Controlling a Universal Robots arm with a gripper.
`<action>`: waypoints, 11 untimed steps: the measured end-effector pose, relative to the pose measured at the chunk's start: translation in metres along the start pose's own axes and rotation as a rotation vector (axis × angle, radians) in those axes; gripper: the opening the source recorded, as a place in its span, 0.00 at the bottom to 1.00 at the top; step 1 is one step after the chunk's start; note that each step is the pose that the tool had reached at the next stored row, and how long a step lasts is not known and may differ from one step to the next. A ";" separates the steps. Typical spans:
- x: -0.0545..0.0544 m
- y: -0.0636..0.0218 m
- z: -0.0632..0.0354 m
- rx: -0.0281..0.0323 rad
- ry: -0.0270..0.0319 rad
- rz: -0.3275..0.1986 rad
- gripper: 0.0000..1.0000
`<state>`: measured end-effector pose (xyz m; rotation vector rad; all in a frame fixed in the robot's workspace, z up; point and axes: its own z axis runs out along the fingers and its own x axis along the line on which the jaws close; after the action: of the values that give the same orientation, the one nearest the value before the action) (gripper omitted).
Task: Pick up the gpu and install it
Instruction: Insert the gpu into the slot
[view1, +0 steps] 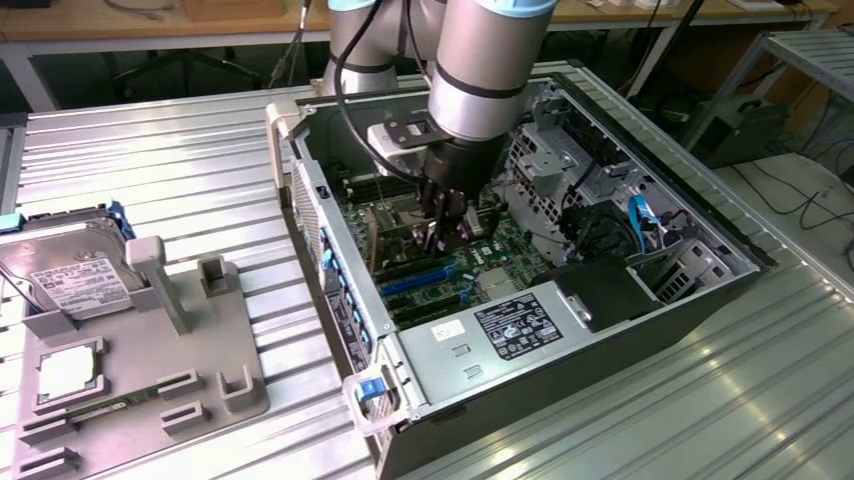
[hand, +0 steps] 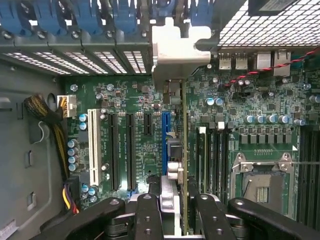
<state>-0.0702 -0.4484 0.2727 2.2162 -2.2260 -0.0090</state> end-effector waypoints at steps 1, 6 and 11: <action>0.000 0.0002 0.0000 -0.0001 0.0003 0.000 0.30; 0.000 0.0019 0.0025 0.0001 -0.0001 0.028 0.30; 0.000 0.0021 0.0053 0.0003 -0.0002 0.061 0.30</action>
<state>-0.0724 -0.4488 0.2674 2.1476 -2.2924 -0.0089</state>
